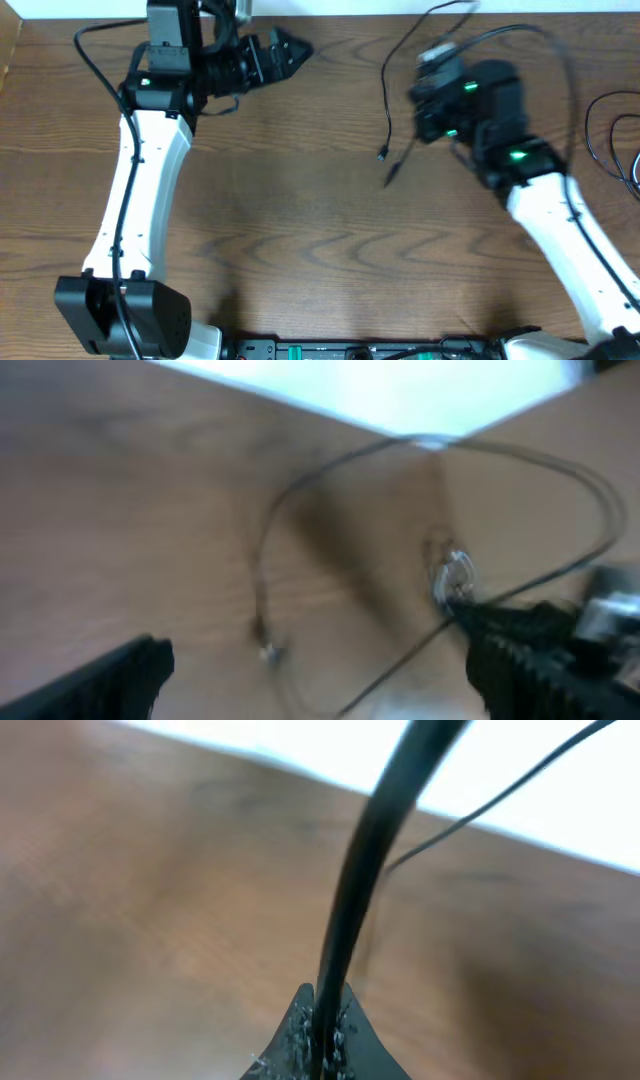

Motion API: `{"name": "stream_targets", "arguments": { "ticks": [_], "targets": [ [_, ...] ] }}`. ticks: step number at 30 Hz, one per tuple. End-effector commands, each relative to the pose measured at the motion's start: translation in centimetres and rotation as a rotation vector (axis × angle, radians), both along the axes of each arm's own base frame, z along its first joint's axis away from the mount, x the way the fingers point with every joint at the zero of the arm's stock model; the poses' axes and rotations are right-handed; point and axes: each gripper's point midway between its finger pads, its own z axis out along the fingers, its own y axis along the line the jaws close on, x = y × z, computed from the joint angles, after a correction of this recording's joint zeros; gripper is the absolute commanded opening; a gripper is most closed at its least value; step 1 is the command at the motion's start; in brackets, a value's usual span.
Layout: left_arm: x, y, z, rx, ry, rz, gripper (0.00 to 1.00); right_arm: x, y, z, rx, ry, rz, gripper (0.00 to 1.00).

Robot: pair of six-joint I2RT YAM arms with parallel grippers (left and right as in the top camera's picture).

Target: Untangle cables

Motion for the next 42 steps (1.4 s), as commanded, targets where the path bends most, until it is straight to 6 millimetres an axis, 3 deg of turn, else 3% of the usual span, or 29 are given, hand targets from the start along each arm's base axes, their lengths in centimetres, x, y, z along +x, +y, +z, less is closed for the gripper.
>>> {"name": "stream_targets", "arguments": {
  "ticks": [1, 5, 6, 10, 11, 14, 15, 17, 20, 25, 32, 36, 42],
  "targets": [
    [-0.8, 1.2, -0.8, 0.141, -0.042, -0.022, 1.00, 1.1, -6.1, 3.0, -0.043, -0.104, -0.119, 0.01],
    [-2.2, 1.3, -2.1, 0.166, 0.017, -0.053, 1.00, 2.4, -12.4, 5.2, -0.067, -0.185, -0.253, 0.01],
    [-2.7, 1.3, -2.5, 0.171, 0.042, -0.060, 1.00, 2.8, -15.4, 6.8, -0.065, -0.240, -0.313, 0.01],
    [-3.9, 1.4, -3.4, 0.195, 0.080, -0.096, 1.00, 2.7, -22.1, 11.0, -0.082, -0.375, -0.447, 0.01],
    [-4.5, 1.4, -3.8, 0.209, 0.089, -0.118, 1.00, 1.9, -26.4, 13.2, -0.106, -0.431, -0.540, 0.01],
    [-4.9, 1.5, -4.1, 0.224, 0.091, -0.140, 1.00, -0.1, -32.3, 15.4, -0.098, -0.474, -0.714, 0.01],
    [-4.9, 1.3, -4.2, 0.231, 0.084, -0.152, 1.00, -2.0, -36.5, 16.0, -0.053, -0.494, -0.880, 0.01],
    [-4.9, 1.2, -4.3, 0.244, 0.083, -0.152, 1.00, -3.9, -40.0, 15.9, 0.007, -0.497, -1.019, 0.01],
    [-5.2, 0.6, -4.4, 0.247, 0.082, -0.168, 1.00, -5.5, -43.3, 14.7, 0.095, -0.478, -1.120, 0.01],
    [-6.1, -1.2, -4.5, 0.249, 0.088, -0.217, 1.00, -4.9, -46.2, 10.2, 0.162, -0.378, -1.144, 0.01],
    [-8.8, -3.9, -5.3, 0.279, 0.131, -0.319, 1.00, -2.9, -49.1, 1.1, 0.290, -0.187, -1.188, 0.01],
    [-8.7, -2.8, -7.2, 0.486, 0.128, -0.287, 1.00, -1.5, -48.8, -2.0, 0.413, -0.133, -1.073, 0.01],
    [-9.2, -3.8, -7.3, 0.507, 0.113, -0.314, 1.00, -1.0, -48.5, -7.8, 0.671, 0.014, -0.992, 0.04]
  ]
}}
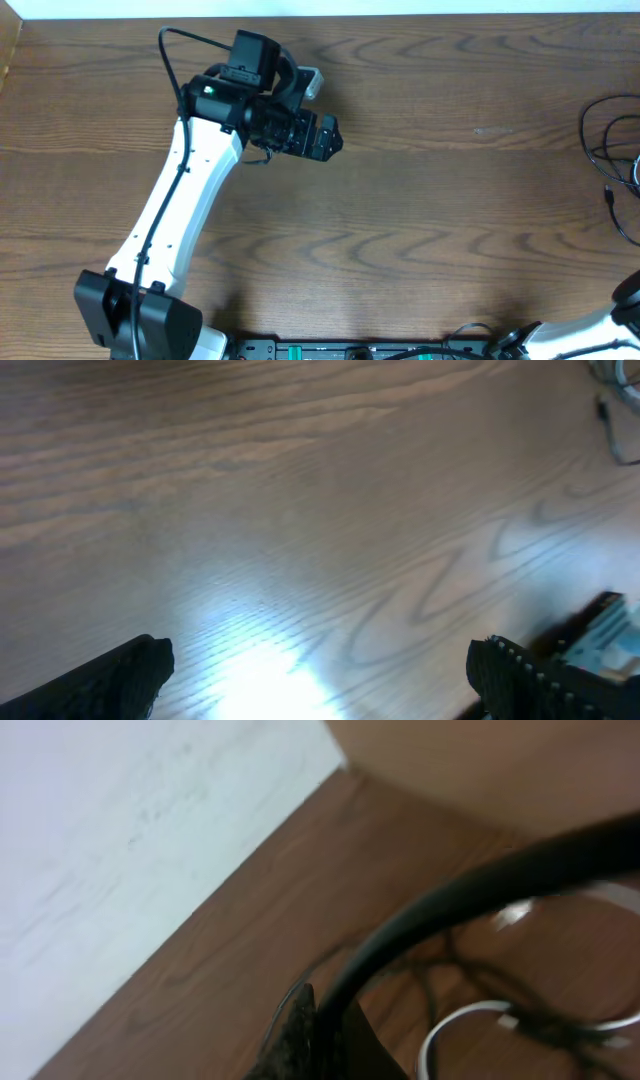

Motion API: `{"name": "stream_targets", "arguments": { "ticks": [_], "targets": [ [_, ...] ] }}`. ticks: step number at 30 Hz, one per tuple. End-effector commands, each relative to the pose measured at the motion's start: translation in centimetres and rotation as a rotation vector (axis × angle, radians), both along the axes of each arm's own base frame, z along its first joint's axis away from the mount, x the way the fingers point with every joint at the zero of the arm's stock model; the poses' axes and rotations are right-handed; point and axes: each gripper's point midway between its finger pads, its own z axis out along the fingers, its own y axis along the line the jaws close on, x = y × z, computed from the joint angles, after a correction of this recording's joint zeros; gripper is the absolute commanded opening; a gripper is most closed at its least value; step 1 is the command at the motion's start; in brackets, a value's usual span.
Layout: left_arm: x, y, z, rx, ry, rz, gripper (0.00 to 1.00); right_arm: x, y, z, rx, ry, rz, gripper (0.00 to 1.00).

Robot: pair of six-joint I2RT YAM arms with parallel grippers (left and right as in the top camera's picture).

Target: Untangle cables

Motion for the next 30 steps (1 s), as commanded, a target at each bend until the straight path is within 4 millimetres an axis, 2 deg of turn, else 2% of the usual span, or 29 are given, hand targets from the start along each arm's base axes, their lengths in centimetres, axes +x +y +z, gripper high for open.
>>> {"name": "stream_targets", "arguments": {
  "ticks": [1, 2, 3, 6, 11, 16, 18, 20, 21, 22, 24, 25, 27, 30],
  "targets": [
    [0.0, 0.3, 0.2, 0.051, -0.042, -0.010, 1.00, 0.6, 1.0, -2.8, 0.236, -0.065, 0.092, 0.22],
    [-0.1, 0.2, 0.2, 0.051, -0.042, -0.014, 1.00, 0.6, 1.2, -3.7, 0.277, -0.067, 0.103, 0.84],
    [-0.1, 0.1, 0.2, 0.051, -0.042, -0.018, 1.00, 0.6, 1.5, -4.9, 0.334, -0.067, 0.118, 0.99],
    [-0.3, -0.1, 0.2, 0.051, -0.043, -0.025, 1.00, 0.2, 2.1, -7.3, 0.456, -0.035, 0.094, 0.99],
    [-0.3, -0.2, 0.2, 0.051, -0.043, -0.027, 1.00, -1.4, 3.1, -9.9, 0.623, 0.056, -0.009, 0.99],
    [-0.3, -0.2, 0.2, 0.051, -0.043, -0.027, 1.00, -2.4, 5.0, -11.3, 0.774, 0.118, -0.043, 0.99],
    [-0.3, -0.2, 0.3, 0.051, -0.044, -0.027, 1.00, -1.9, 6.0, -10.9, 0.780, 0.107, 0.020, 0.99],
    [-0.2, -0.2, 0.3, 0.052, -0.052, -0.034, 1.00, -0.8, 7.2, -9.4, 0.762, 0.057, 0.131, 0.99],
    [-0.1, -0.3, 0.3, 0.054, -0.064, -0.049, 1.00, 0.3, 8.2, -7.8, 0.725, -0.002, 0.244, 0.99],
    [0.1, -0.3, 0.4, 0.057, -0.082, -0.064, 1.00, 1.4, 9.8, -5.0, 0.691, -0.093, 0.399, 0.99],
    [0.6, -0.1, 0.5, 0.068, -0.106, -0.054, 1.00, 2.4, 11.6, -1.9, 0.621, -0.180, 0.555, 0.99],
    [1.2, 0.1, 0.5, 0.087, -0.129, -0.042, 1.00, 3.3, 13.5, 1.4, 0.544, -0.242, 0.670, 0.99],
    [1.4, 0.1, 0.6, 0.088, -0.139, -0.039, 1.00, 3.9, 15.5, 4.3, 0.462, -0.285, 0.759, 0.99],
    [1.6, 0.1, 0.8, 0.084, -0.148, -0.029, 1.00, 4.0, 20.1, 9.4, 0.319, -0.351, 0.928, 0.99]
  ]
}}
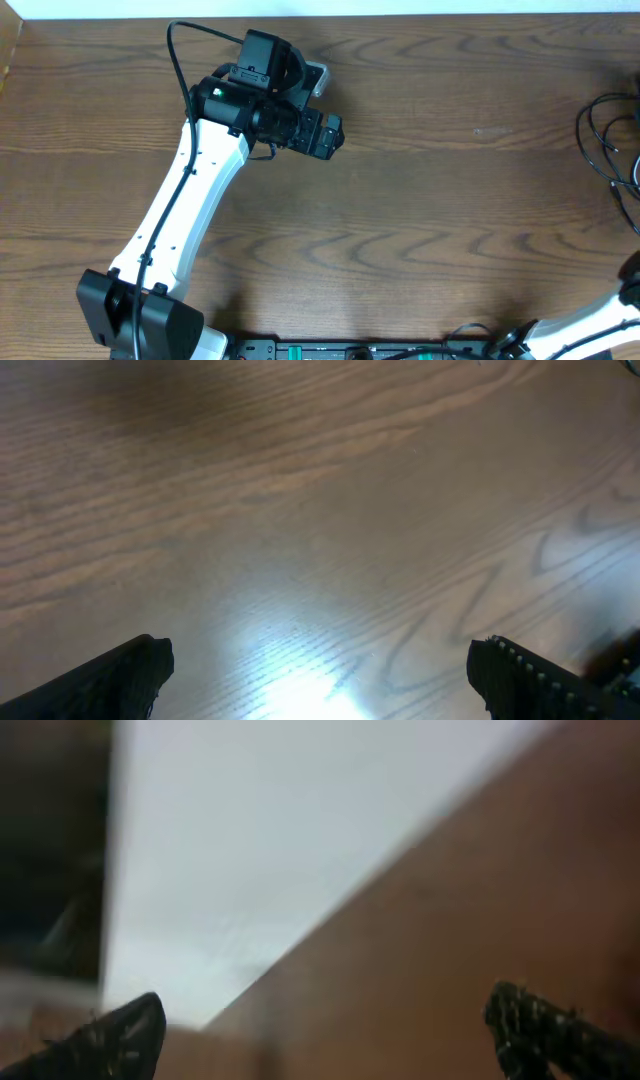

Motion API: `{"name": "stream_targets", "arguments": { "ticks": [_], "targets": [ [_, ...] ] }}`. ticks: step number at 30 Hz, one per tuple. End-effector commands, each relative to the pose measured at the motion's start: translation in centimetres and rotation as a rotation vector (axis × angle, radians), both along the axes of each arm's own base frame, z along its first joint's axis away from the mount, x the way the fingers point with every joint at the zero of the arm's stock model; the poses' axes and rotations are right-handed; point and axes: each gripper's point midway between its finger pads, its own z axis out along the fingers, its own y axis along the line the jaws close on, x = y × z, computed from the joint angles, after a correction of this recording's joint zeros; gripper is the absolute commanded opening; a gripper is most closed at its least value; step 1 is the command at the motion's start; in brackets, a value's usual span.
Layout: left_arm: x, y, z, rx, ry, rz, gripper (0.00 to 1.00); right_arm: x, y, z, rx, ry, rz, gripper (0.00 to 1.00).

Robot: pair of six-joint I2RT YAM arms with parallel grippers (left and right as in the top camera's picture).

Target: Untangle cables

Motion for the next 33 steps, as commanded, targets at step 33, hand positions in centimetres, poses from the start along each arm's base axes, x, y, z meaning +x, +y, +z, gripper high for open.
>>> {"name": "stream_targets", "arguments": {
  "ticks": [33],
  "targets": [
    [-16.7, 15.0, 18.5, 0.006, -0.560, 0.504, 1.00, -24.5, 26.9, 17.1, -0.819, -0.188, 0.283, 0.99]
  ]
}}
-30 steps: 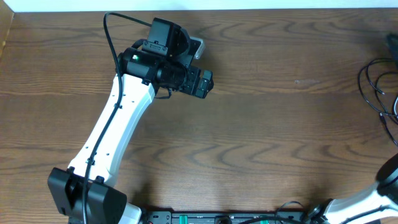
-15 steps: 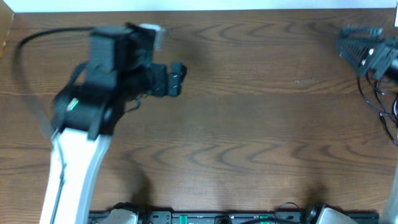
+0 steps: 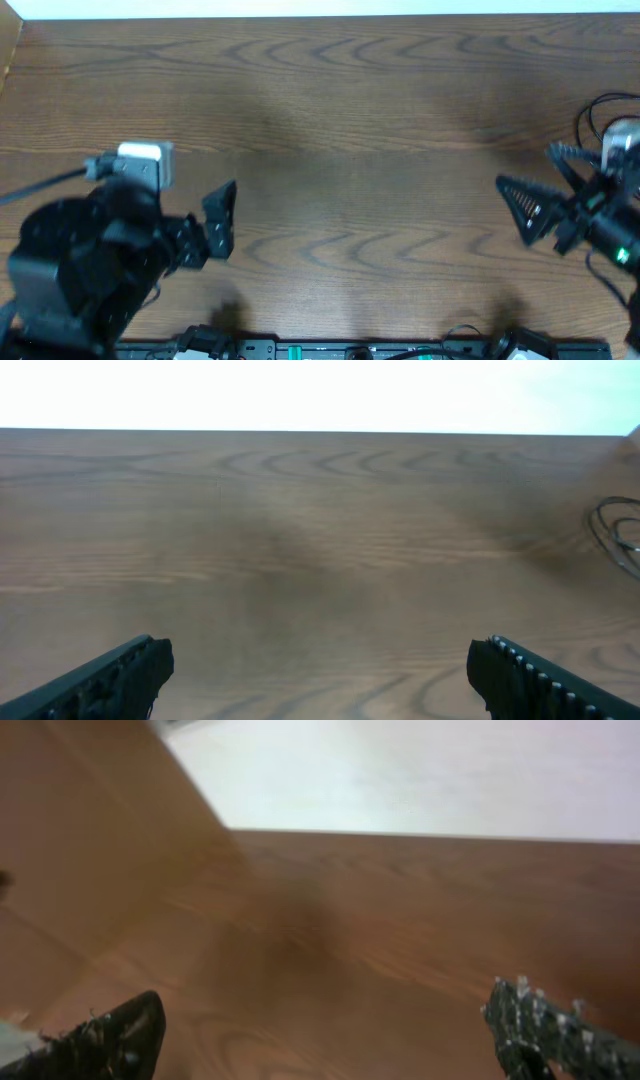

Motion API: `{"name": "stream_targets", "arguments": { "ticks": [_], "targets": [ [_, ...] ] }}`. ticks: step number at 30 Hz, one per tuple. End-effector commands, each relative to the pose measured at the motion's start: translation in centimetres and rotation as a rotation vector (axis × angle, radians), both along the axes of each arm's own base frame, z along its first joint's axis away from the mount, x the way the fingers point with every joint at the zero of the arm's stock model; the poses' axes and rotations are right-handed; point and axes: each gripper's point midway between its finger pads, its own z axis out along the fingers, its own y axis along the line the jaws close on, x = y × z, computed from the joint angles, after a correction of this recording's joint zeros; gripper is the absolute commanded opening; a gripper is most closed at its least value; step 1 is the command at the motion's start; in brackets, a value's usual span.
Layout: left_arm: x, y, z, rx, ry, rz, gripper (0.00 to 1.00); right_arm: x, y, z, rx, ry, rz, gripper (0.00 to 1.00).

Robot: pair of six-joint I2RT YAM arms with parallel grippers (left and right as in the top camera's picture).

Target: Untangle cables

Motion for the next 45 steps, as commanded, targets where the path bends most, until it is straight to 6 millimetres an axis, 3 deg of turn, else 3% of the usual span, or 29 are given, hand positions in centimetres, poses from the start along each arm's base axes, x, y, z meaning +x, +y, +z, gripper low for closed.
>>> {"name": "stream_targets", "arguments": {
  "ticks": [1, 8, 9, 11, 14, 24, 28, 37, 39, 42, 45],
  "targets": [
    [-1.6, 1.8, 0.2, 0.028, -0.022, 0.077, 1.00, -1.8, -1.2, -0.8, -0.208, -0.062, -0.109, 0.99],
    [-4.7, 2.8, 0.3, 0.025, -0.052, 0.097, 1.00, -5.8, -1.3, 0.0, -0.250, -0.120, -0.260, 0.99],
    [-5.1, 3.1, 0.2, 0.027, -0.052, 0.116, 1.00, -6.2, -1.8, -0.2, -0.245, -0.105, -0.312, 0.99],
    [-6.6, 4.6, -0.3, 0.054, -0.054, 0.175, 1.00, -7.7, -4.9, -0.5, -0.223, -0.065, -0.569, 0.99],
    [-7.6, 5.3, -0.4, 0.063, -0.063, 0.202, 1.00, -8.8, -6.2, -0.8, -0.176, -0.039, -0.696, 0.99],
    [-12.1, 8.4, -0.1, 0.016, -0.165, 0.362, 1.00, -11.7, -4.7, 0.3, -0.133, -0.151, -0.693, 0.99],
    [-14.6, 9.8, -0.5, -0.003, -0.214, 0.421, 1.00, -12.8, -4.0, -1.7, -0.041, -0.050, -0.662, 0.99],
    [-16.7, 10.3, -1.8, -0.005, -0.213, 0.424, 1.00, -12.4, -3.1, -5.9, -0.087, 0.082, -0.511, 0.99],
    [-16.8, 10.3, -2.1, 0.000, -0.199, 0.422, 1.00, -11.4, -2.8, -5.5, -0.147, 0.016, -0.457, 0.99],
    [-17.0, 10.2, -2.5, 0.005, -0.182, 0.419, 1.00, -9.6, -1.9, -2.3, -0.157, -0.215, -0.389, 0.99],
    [-17.0, 10.3, -2.7, -0.001, -0.173, 0.423, 1.00, -9.1, -2.0, -0.2, -0.146, -0.399, -0.403, 0.99]
  ]
}}
